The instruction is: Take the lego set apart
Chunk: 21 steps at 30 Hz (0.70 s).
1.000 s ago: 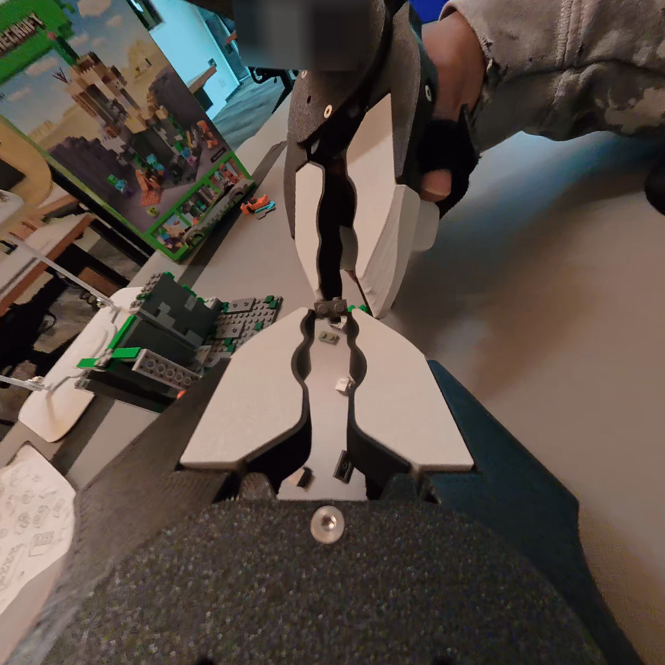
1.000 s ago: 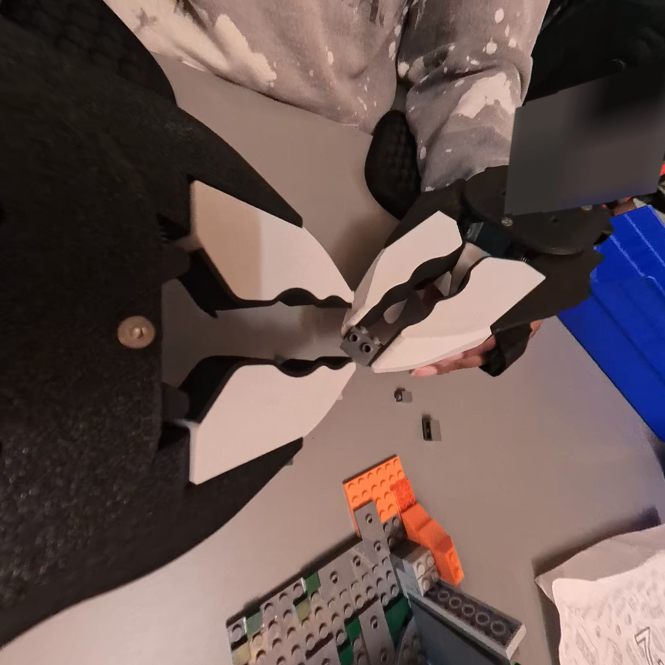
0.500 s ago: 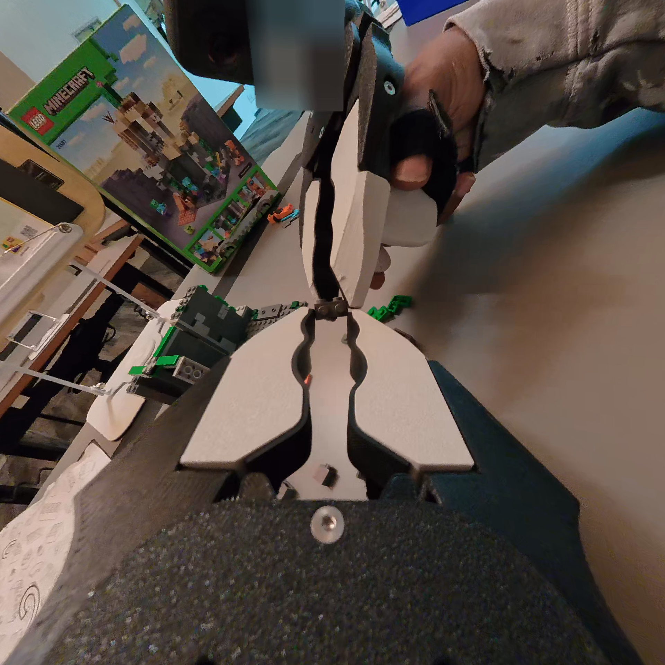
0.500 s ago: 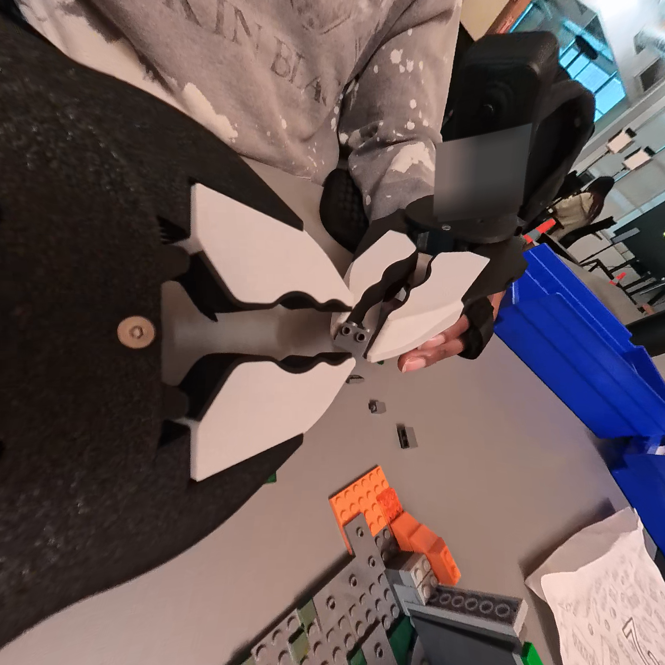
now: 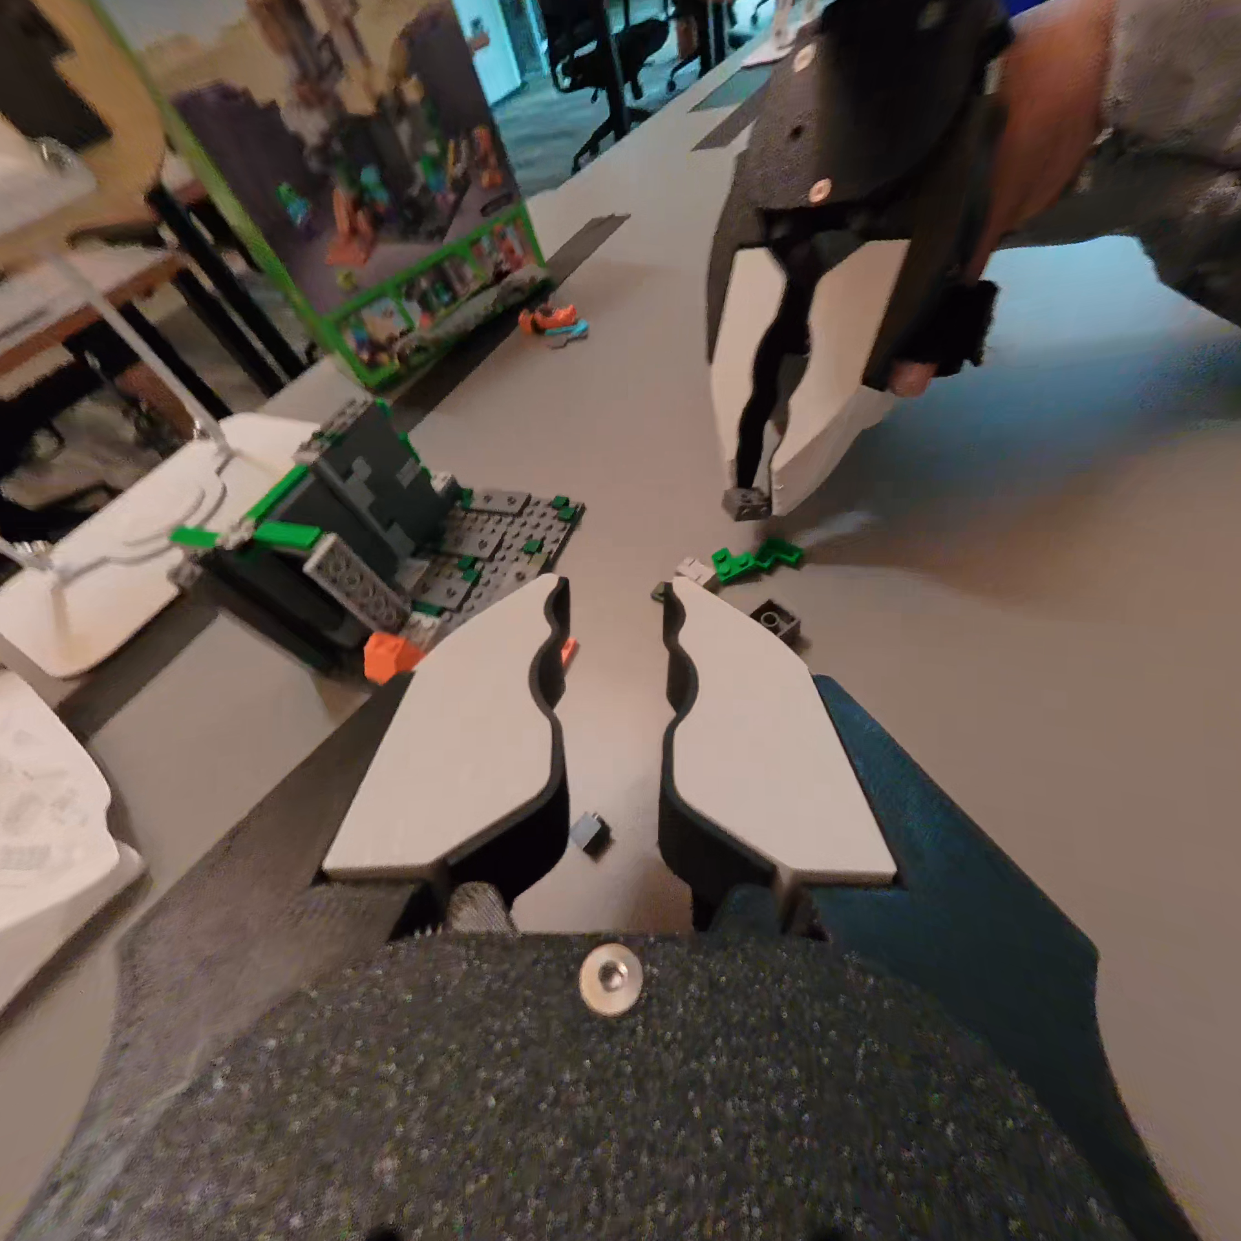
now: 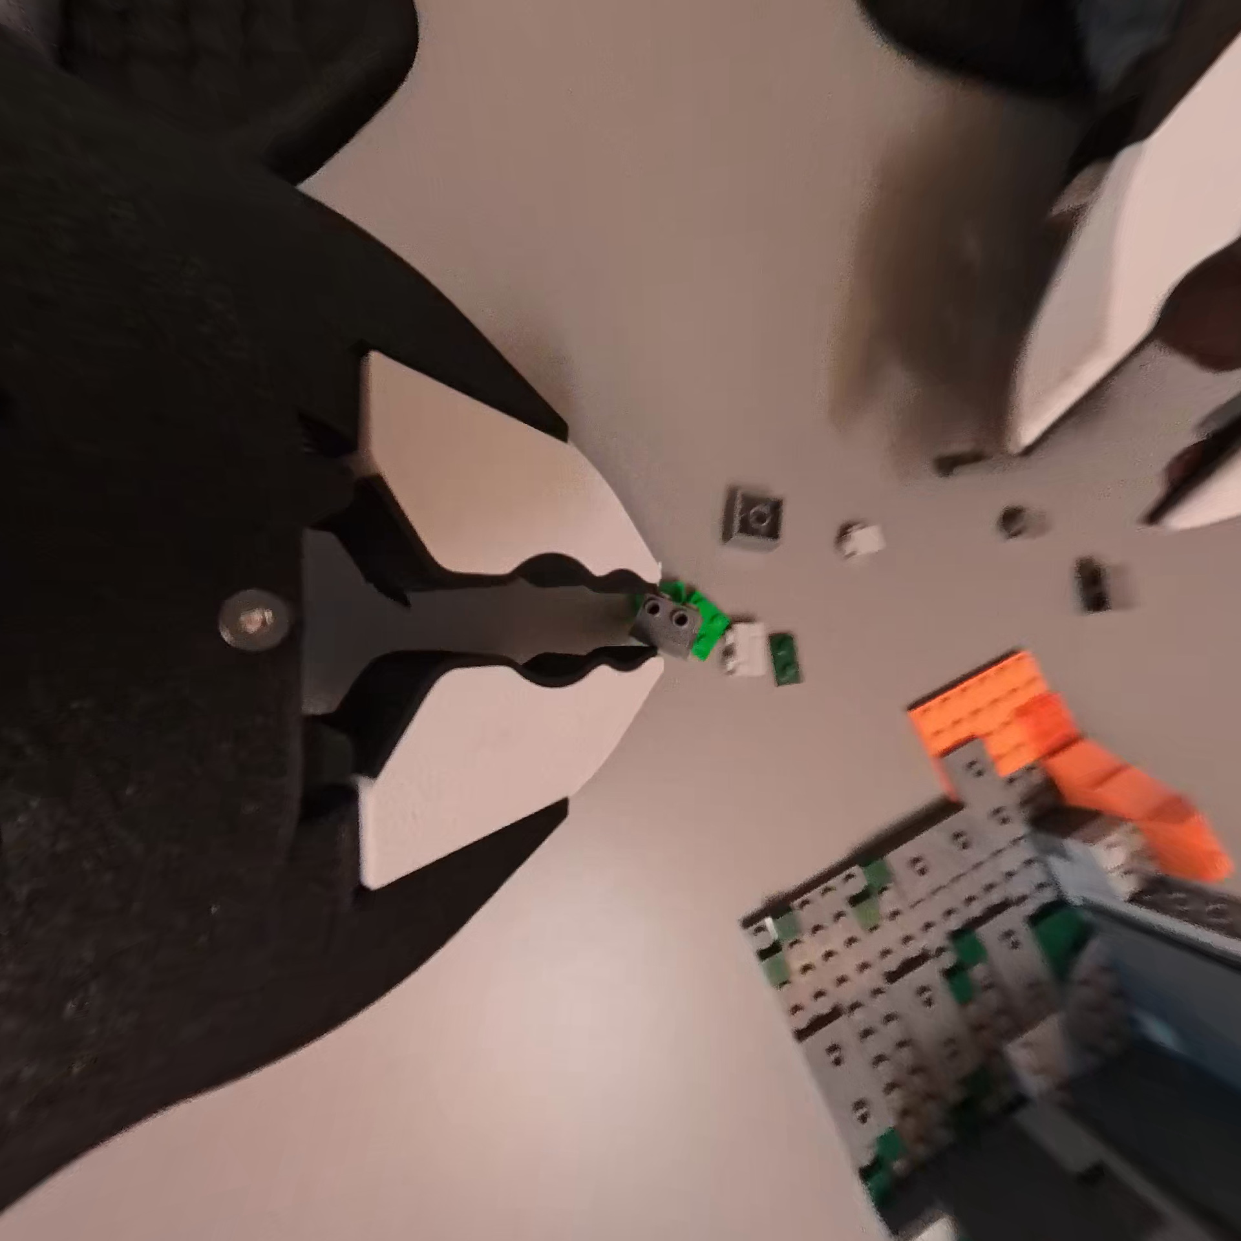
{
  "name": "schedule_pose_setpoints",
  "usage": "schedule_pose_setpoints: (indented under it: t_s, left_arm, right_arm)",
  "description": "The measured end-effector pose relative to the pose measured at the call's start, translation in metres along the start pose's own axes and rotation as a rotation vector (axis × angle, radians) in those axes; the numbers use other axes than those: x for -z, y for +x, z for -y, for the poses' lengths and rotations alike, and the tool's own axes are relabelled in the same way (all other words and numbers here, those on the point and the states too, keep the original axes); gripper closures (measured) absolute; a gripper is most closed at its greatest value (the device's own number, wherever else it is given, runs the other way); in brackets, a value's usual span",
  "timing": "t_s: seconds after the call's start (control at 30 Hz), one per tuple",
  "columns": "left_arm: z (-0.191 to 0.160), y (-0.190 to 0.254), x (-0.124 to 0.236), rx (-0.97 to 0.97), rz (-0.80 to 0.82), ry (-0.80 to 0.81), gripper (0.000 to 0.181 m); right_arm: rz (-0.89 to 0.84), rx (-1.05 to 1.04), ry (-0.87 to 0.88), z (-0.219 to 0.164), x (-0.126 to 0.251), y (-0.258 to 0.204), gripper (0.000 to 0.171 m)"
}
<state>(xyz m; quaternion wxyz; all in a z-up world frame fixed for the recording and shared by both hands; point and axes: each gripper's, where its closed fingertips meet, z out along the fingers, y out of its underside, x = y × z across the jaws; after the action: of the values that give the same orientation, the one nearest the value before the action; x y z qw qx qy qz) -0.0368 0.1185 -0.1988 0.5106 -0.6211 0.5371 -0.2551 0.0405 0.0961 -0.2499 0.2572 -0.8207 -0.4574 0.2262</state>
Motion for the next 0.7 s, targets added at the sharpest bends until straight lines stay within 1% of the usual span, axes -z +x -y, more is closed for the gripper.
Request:
schedule_pose_setpoints:
  t_s: [0.13, 0.23, 0.33, 0.43, 0.53, 0.67, 0.7]
  left_arm:
    - [-0.016, -0.015, -0.002, 0.124, 0.024, -0.055, 0.152]
    - [-0.029, -0.026, 0.0, 0.172, 0.063, -0.118, 0.159]
    - [-0.038, -0.034, 0.001, 0.219, 0.092, -0.163, 0.162]
    - [-0.045, -0.04, 0.003, 0.251, 0.115, -0.207, 0.164]
    - [-0.048, -0.045, 0.005, 0.291, 0.125, -0.225, 0.162]
    - [-0.054, -0.051, 0.007, 0.38, 0.162, -0.249, 0.156]
    - [-0.055, -0.053, 0.008, 0.38, 0.176, -0.25, 0.158]
  right_arm:
    - [-0.034, -0.015, -0.068, -0.01, -0.003, 0.006, 0.156]
    - [-0.04, -0.021, -0.087, -0.015, -0.007, 0.008, 0.153]
    - [-0.039, -0.031, -0.053, -0.009, -0.005, 0.009, 0.149]
    - [-0.075, -0.042, 0.026, 0.003, 0.0, 0.016, 0.145]
    - [-0.136, -0.066, 0.115, 0.017, 0.002, 0.029, 0.143]
    - [-0.207, -0.102, 0.149, 0.024, -0.003, 0.044, 0.144]
    - [-0.219, -0.101, 0.149, 0.024, -0.004, 0.046, 0.144]
